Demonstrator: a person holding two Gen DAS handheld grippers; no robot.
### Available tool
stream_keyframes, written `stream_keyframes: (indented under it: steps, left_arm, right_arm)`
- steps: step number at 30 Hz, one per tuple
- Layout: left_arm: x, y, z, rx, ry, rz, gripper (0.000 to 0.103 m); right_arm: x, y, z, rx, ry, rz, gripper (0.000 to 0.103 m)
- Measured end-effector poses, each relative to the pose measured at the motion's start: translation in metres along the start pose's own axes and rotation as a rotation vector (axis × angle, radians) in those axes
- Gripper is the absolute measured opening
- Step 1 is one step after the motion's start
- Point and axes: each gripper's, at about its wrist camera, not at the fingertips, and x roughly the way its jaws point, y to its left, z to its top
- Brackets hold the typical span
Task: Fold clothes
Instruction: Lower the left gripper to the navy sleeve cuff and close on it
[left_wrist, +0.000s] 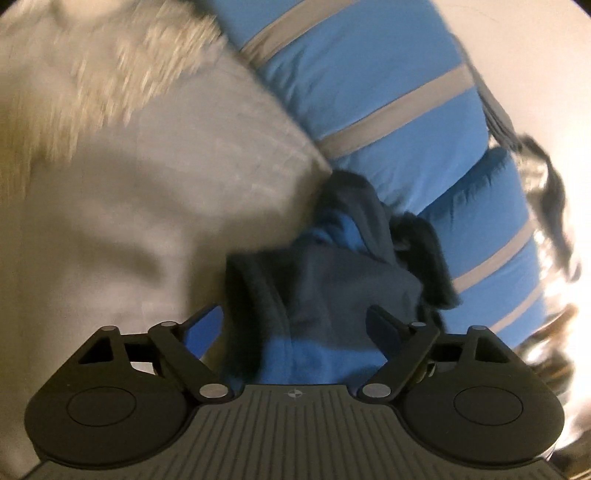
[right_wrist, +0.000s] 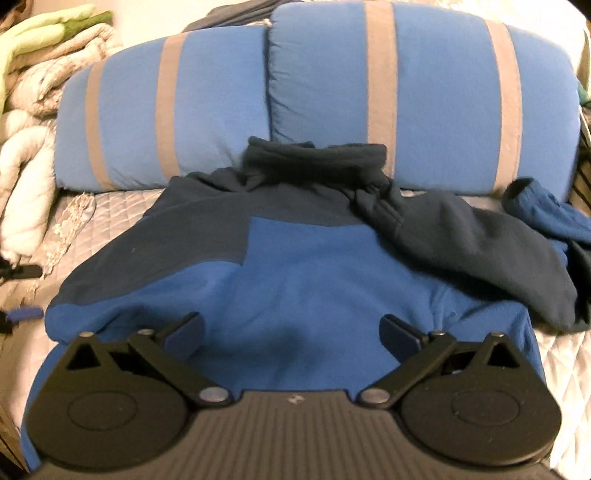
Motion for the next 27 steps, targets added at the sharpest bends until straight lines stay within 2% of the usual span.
stream_keyframes:
  steps: [2,5,10,15,19,23,27]
  left_arm:
    - [0.001,0.009,-0.004,-0.1,0.036,-0.055,0.074]
    - [0.004,0.017,-0.012,-0.206,0.098,-0.082,0.073]
    - [0.007,0.022,-0.022,-0.242,0.159,-0.105,0.073]
    - [0.017,0.022,-0.026,-0.245,0.223,-0.067,0.073]
    - [0.027,0.034,-0.024,-0.289,0.192,-0.114,0.073]
    - [0.037,0.054,-0.025,-0.394,0.125,-0.214,0.072]
    - [0.039,0.061,-0.03,-0.44,0.061,-0.324,0.065]
  right_arm:
    - [0.001,-0.003,0.001,0.021,0.006,-0.001,0.103]
    - [0.002,-0.005,0.0,0.037,0.013,-0.002,0.103]
    - [0.0,-0.002,-0.001,0.011,0.007,0.005,0.103]
    - [-0.001,0.001,-0.001,0.017,0.013,0.008,0.103]
    - [-0.001,0.002,-0.001,0.006,0.014,0.001,0.103]
    - [0.003,0.005,-0.003,0.0,0.048,-0.007,0.103]
    - [0.02,0.01,-0.01,-0.022,0.184,-0.007,0.103]
